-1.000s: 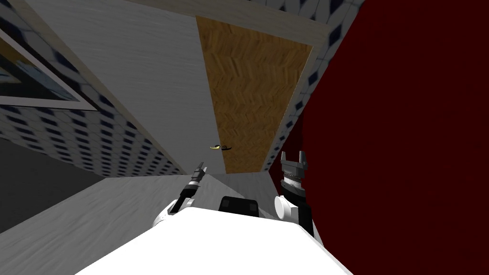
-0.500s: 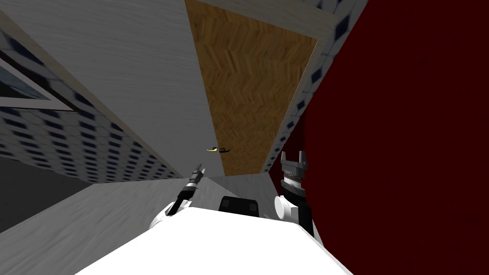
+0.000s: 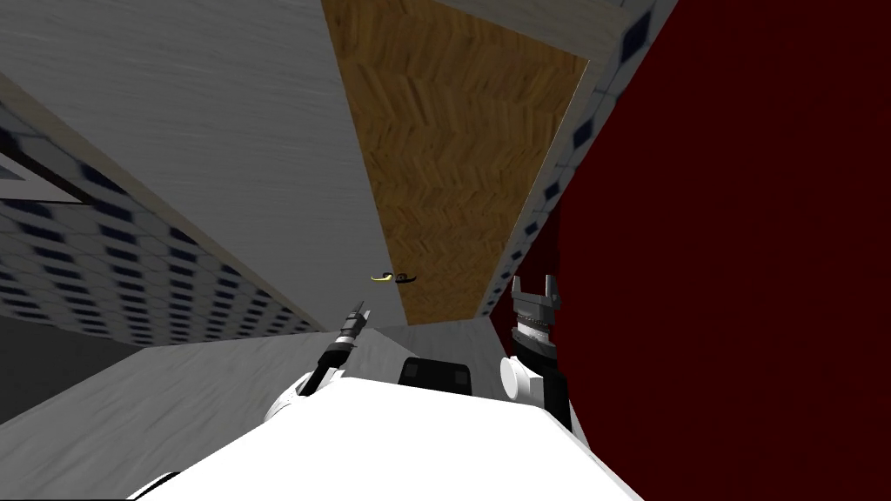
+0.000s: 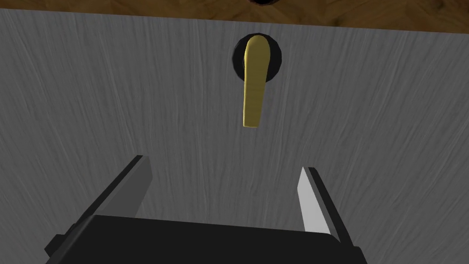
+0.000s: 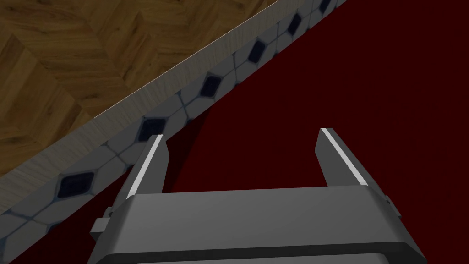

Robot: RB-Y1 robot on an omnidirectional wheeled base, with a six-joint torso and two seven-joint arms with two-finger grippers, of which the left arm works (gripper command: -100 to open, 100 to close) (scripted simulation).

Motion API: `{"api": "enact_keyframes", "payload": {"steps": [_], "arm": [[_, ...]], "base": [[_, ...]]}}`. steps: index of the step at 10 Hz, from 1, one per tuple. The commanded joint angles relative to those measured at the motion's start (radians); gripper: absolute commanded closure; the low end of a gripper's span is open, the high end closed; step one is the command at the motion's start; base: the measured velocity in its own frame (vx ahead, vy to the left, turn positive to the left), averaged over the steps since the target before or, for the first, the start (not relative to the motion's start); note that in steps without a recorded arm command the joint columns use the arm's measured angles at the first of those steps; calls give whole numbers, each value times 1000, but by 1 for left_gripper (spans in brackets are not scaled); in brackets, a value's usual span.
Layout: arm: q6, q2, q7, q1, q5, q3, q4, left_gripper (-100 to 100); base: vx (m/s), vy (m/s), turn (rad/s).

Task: Pull the door open

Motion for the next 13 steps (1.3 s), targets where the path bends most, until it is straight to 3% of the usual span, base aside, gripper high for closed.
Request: {"api": "enact_keyframes", "payload": {"steps": [1,4,5,6,8,9,11,13], "arm": [[-10,8,6,-4,6,0,30,-100],[-28,20,16,-17,15,0,85,-100],[-20,18,13,-13,14,1,68,-100],[-7,39,6,4,28,31,93,-100],[-2,46,3,9,33,43,101,-100],[11,59,-6,12,44,67,120,-100],[18,56,-11,3,45,72,125,-100],[20,35,-16,-23,37,58,119,-100]], "base": [[127,18,-47],[142,28,-39],[53,7,-8],[51,90,177],[32,100,61],[79,165,80],[141,139,13],[188,56,-86]]}}
